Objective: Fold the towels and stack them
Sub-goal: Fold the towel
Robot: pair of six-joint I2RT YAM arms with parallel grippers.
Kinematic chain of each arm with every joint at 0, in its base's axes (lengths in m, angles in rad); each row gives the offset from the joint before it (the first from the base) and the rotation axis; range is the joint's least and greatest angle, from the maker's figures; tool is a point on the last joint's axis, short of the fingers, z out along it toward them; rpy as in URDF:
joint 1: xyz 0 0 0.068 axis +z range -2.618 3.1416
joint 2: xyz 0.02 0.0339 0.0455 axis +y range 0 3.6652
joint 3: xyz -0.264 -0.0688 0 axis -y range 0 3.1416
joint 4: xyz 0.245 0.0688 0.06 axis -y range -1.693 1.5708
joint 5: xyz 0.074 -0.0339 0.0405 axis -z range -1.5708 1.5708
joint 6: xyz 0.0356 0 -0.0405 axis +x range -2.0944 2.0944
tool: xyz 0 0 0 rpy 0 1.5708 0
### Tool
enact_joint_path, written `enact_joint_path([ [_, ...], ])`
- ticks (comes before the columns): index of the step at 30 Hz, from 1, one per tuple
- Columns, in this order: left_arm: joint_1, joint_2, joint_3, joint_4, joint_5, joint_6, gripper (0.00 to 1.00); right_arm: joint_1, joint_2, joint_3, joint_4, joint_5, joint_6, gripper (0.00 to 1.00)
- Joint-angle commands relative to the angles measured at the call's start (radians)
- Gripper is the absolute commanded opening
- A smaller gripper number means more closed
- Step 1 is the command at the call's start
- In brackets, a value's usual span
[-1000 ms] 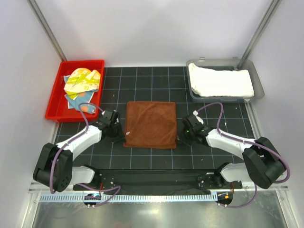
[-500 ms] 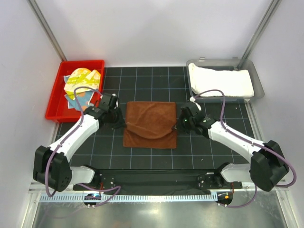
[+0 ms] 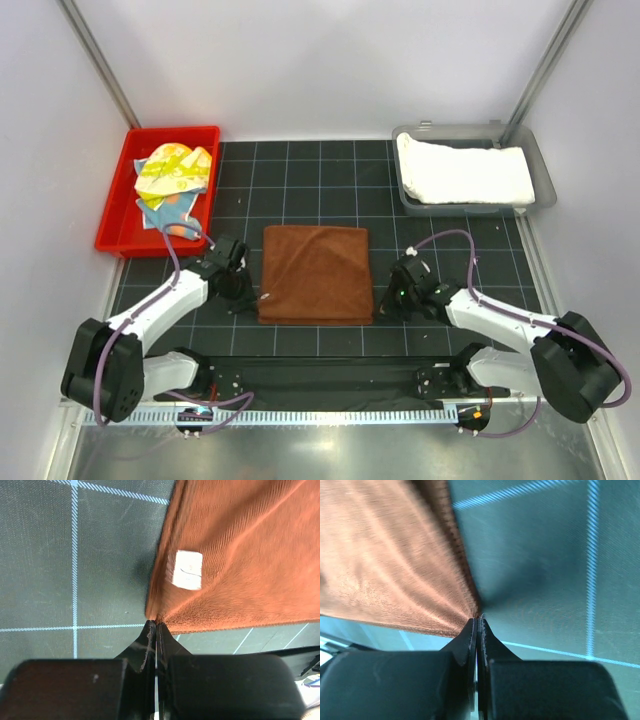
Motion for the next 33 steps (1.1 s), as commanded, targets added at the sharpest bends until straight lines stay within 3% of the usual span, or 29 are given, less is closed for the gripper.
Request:
enact_joint_path([
  [1, -0.005, 0.011, 0.021, 0.074, 0.011, -0.02, 0.0, 0.006, 0.004, -0.016, 0.103, -0.001, 0.011, 0.01],
  [9, -0.019, 0.03, 0.02, 0.085, 0.0, -0.034, 0.0, 0.005, 0.009, 0.013, 0.088, 0.02, -0.003, 0.01],
  [13, -0.019, 0.04, 0.259, -0.086, -0.026, 0.0, 0.0, 0.005, 0.001, 0.193, -0.061, 0.008, -0.083, 0.01],
  [16, -0.028, 0.004, 0.329, -0.154, -0.04, 0.0, 0.0, 0.011, -0.042, 0.281, -0.147, -0.019, -0.088, 0.01],
  [19, -0.05, -0.033, 0.228, -0.13, -0.005, -0.038, 0.0, 0.02, -0.104, 0.2, -0.13, -0.039, -0.051, 0.01],
  [22, -0.062, -0.056, 0.032, -0.005, 0.064, -0.123, 0.0, 0.022, -0.137, 0.065, -0.05, -0.071, -0.008, 0.01],
  [24, -0.091, -0.069, -0.053, 0.039, 0.026, -0.163, 0.0, 0.026, -0.137, -0.018, 0.02, -0.079, 0.013, 0.01],
  [33, -0.153, -0.01, -0.117, 0.053, -0.066, -0.197, 0.0, 0.026, -0.082, -0.17, 0.168, -0.073, 0.03, 0.01],
])
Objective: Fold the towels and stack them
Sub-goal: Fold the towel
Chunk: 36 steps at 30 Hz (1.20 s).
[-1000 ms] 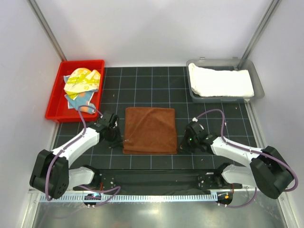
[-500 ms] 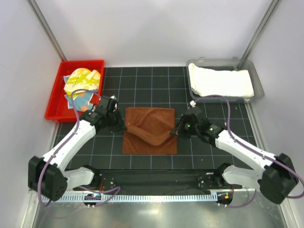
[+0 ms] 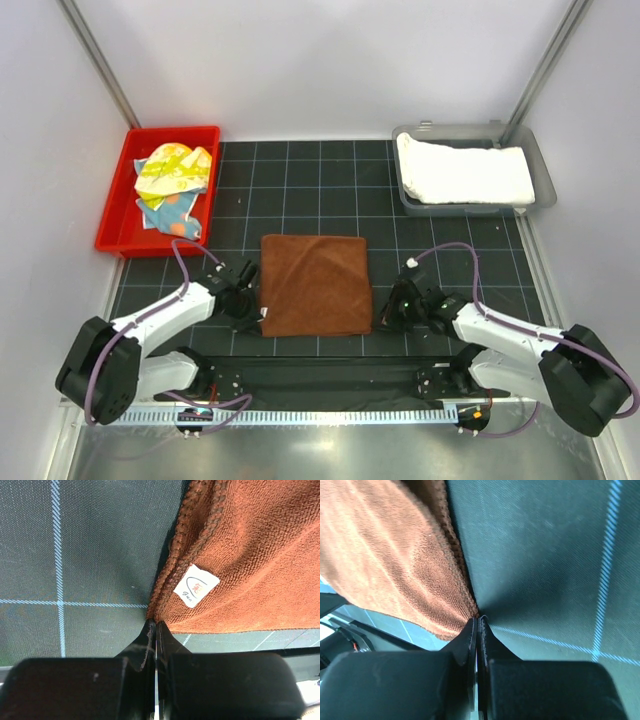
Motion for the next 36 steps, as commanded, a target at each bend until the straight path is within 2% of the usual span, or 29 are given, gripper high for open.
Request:
enact_joint_path([
  [1, -0.017, -0.009, -0.008, 0.048, -0.039, -0.039, 0.0, 0.006, 0.002, -0.031, 0.084, 0.013, 0.009, 0.01],
  [7, -0.037, -0.029, 0.014, 0.007, -0.086, -0.053, 0.0, 0.006, -0.04, -0.038, 0.054, 0.039, 0.003, 0.01],
  [12, -0.037, 0.0, 0.043, -0.026, -0.183, -0.042, 0.0, 0.006, -0.081, -0.025, -0.004, 0.052, -0.012, 0.01],
  [18, -0.037, 0.019, 0.072, -0.039, -0.198, -0.027, 0.0, 0.006, -0.072, -0.047, -0.005, 0.016, -0.04, 0.01],
  [19, -0.037, 0.02, 0.077, -0.041, -0.179, -0.025, 0.12, 0.005, -0.061, -0.048, 0.008, 0.009, -0.046, 0.03],
  [20, -0.037, 0.017, 0.08, -0.049, -0.169, -0.022, 0.2, 0.006, -0.057, -0.047, 0.011, -0.001, -0.059, 0.11],
  [22, -0.039, 0.005, 0.113, -0.069, -0.149, -0.016, 0.37, 0.006, -0.054, -0.025, 0.002, -0.016, -0.078, 0.19],
  [23, -0.037, -0.006, 0.132, -0.085, -0.151, -0.011, 0.41, 0.006, -0.066, -0.012, -0.014, -0.013, -0.089, 0.27],
  [25, -0.037, -0.032, 0.217, -0.131, -0.168, 0.021, 0.51, 0.006, -0.086, 0.048, -0.07, 0.001, -0.135, 0.32],
  [27, -0.031, -0.02, 0.332, -0.148, -0.197, 0.117, 0.59, 0.005, -0.098, 0.138, -0.14, 0.018, -0.22, 0.4],
  [29, -0.005, 0.015, 0.423, -0.15, -0.2, 0.221, 0.59, -0.012, -0.051, 0.218, -0.176, 0.024, -0.3, 0.42],
  [31, 0.021, 0.091, 0.55, -0.136, -0.197, 0.387, 0.6, -0.049, 0.012, 0.355, -0.205, 0.007, -0.417, 0.42],
  [33, 0.062, 0.172, 0.633, -0.13, -0.157, 0.476, 0.58, -0.092, 0.142, 0.504, -0.221, -0.046, -0.49, 0.42],
  [34, 0.079, 0.196, 0.699, -0.11, -0.131, 0.575, 0.58, -0.116, 0.197, 0.559, -0.233, -0.074, -0.57, 0.42],
  [36, 0.125, 0.239, 0.741, -0.078, -0.055, 0.659, 0.56, -0.172, 0.34, 0.715, -0.273, -0.138, -0.66, 0.42],
])
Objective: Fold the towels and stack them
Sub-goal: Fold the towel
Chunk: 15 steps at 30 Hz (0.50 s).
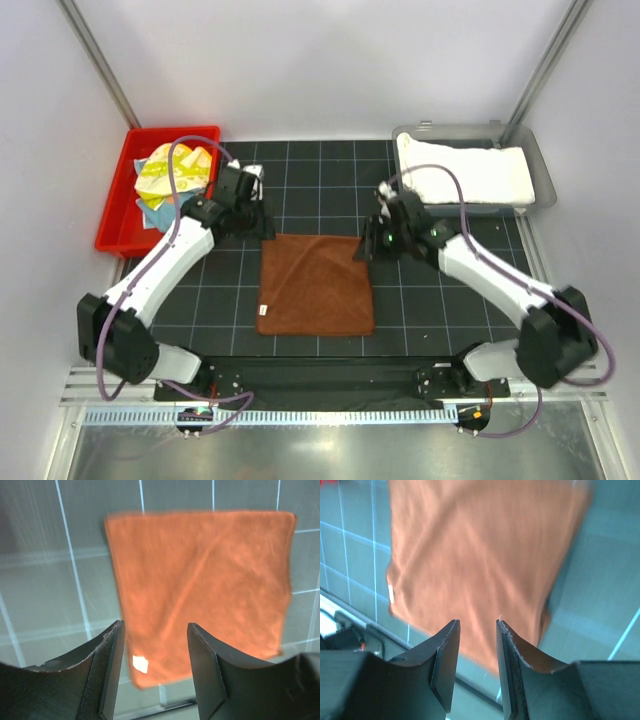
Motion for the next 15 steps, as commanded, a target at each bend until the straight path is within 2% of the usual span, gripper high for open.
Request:
enact_joint_path([
  [1, 0.07, 0.094, 0.086, 0.068, 0.125, 0.318, 0.56, -0.074, 0.172, 0.22, -0.07, -0.1, -0.293, 0.42],
  [3, 0.13, 0.129, 0.086, 0.119, 0.247, 0.379, 0.54, -0.111, 0.299, 0.356, -0.127, -0.117, -0.358, 0.42],
  [5, 0.167, 0.195, 0.11, 0.147, 0.297, 0.443, 0.54, -0.143, 0.374, 0.467, -0.162, -0.149, -0.43, 0.42],
  [10, 0.186, 0.355, 0.173, 0.168, 0.405, 0.569, 0.54, -0.217, 0.598, 0.625, -0.26, -0.199, -0.553, 0.41],
  [15, 0.201, 0.539, 0.299, 0.069, 0.462, 0.682, 0.53, -0.221, 0.746, 0.78, -0.39, -0.191, -0.697, 0.4],
])
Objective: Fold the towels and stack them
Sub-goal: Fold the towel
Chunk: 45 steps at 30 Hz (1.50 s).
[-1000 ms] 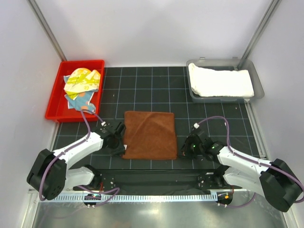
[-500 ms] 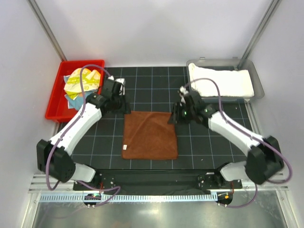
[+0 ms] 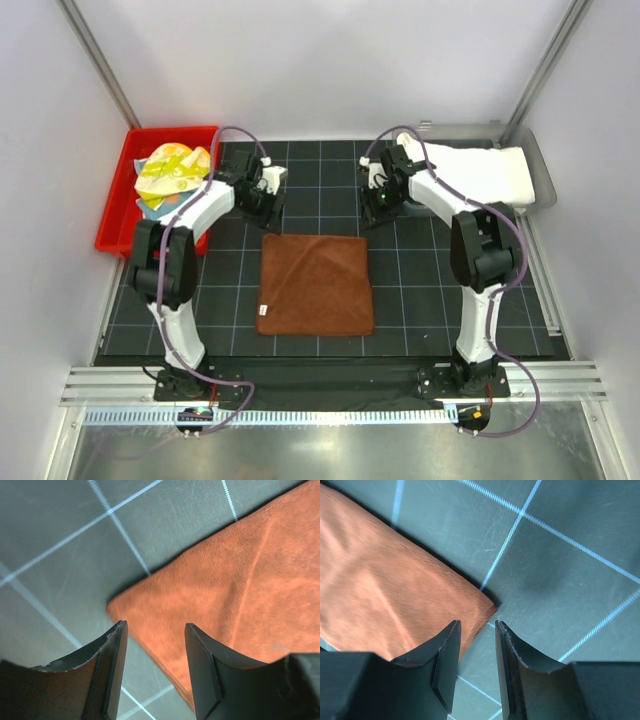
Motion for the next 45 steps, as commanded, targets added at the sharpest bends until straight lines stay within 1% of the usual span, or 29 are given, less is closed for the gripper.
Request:
enact_joint_path([
  [1, 0.016, 0.062, 0.09, -0.052, 0.098, 0.141, 0.52, 0.008, 0.046, 0.093, -0.133, -0.034, -0.145, 0.4],
  [5, 0.028, 0.144, 0.141, -0.077, 0.109, 0.169, 0.52, 0.008, 0.109, 0.142, -0.151, -0.057, -0.186, 0.4],
  [8, 0.029, 0.17, 0.158, -0.072, 0.092, 0.183, 0.52, 0.008, 0.157, 0.165, -0.171, -0.057, -0.209, 0.4],
  [14, 0.04, 0.207, 0.183, -0.104, 0.077, 0.209, 0.51, 0.003, 0.188, 0.172, -0.171, -0.074, -0.229, 0.32],
  [17, 0.049, 0.204, 0.189, -0.109, 0.076, 0.215, 0.5, 0.003, 0.197, 0.181, -0.17, -0.089, -0.234, 0.31],
  [19, 0.052, 0.205, 0.196, -0.116, 0.065, 0.221, 0.5, 0.003, 0.209, 0.187, -0.171, -0.091, -0.236, 0.29],
  [21, 0.052, 0.207, 0.203, -0.121, 0.05, 0.221, 0.5, 0.003, 0.223, 0.193, -0.176, -0.091, -0.236, 0.25],
  [24, 0.052, 0.224, 0.221, -0.141, 0.048, 0.229, 0.5, 0.003, 0.23, 0.191, -0.179, -0.094, -0.237, 0.23],
  [28, 0.052, 0.237, 0.226, -0.156, 0.043, 0.235, 0.48, 0.002, 0.232, 0.185, -0.177, -0.088, -0.237, 0.24],
  [30, 0.052, 0.244, 0.227, -0.162, 0.033, 0.241, 0.48, 0.003, 0.232, 0.188, -0.179, -0.083, -0.237, 0.27],
  [34, 0.052, 0.245, 0.221, -0.167, 0.017, 0.258, 0.49, 0.002, 0.223, 0.196, -0.18, -0.068, -0.24, 0.29],
  [37, 0.052, 0.26, 0.223, -0.167, 0.026, 0.264, 0.48, 0.002, 0.227, 0.217, -0.187, -0.077, -0.246, 0.34],
  [39, 0.054, 0.276, 0.227, -0.176, 0.039, 0.267, 0.48, 0.003, 0.232, 0.222, -0.183, -0.089, -0.252, 0.35],
  [42, 0.052, 0.288, 0.232, -0.178, 0.042, 0.27, 0.45, 0.003, 0.241, 0.225, -0.191, -0.096, -0.263, 0.34],
  [44, 0.054, 0.291, 0.235, -0.181, 0.04, 0.272, 0.4, 0.002, 0.246, 0.221, -0.191, -0.094, -0.269, 0.33],
  [45, 0.054, 0.293, 0.235, -0.182, 0.042, 0.272, 0.36, 0.003, 0.25, 0.219, -0.193, -0.1, -0.271, 0.33],
])
